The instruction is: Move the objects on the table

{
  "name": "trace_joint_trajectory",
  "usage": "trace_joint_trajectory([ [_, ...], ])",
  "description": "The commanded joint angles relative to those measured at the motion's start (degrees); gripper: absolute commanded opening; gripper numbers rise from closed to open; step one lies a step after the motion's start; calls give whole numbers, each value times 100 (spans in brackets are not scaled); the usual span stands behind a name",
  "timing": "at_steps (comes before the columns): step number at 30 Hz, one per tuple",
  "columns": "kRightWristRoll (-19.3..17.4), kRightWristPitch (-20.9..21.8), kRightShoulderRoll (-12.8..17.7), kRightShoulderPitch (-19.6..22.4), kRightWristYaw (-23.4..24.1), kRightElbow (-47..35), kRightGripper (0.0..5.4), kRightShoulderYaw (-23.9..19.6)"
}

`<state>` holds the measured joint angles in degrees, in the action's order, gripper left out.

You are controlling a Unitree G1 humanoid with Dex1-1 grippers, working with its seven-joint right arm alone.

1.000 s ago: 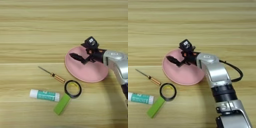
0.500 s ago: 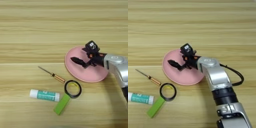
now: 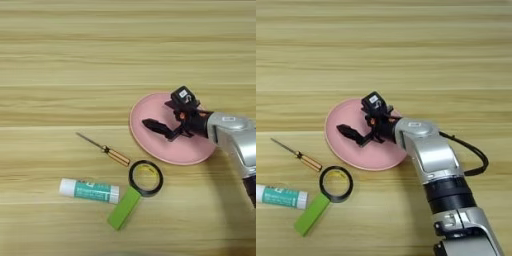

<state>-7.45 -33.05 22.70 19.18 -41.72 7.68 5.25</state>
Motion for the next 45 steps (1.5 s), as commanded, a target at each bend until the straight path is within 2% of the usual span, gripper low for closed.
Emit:
trace_joint_trajectory([
  [1, 42, 264, 117, 288, 93, -136, 538, -63],
  [26, 156, 387, -10, 52, 87, -24, 538, 123],
  [45, 158, 473, -88, 28, 65, 18, 538, 214],
])
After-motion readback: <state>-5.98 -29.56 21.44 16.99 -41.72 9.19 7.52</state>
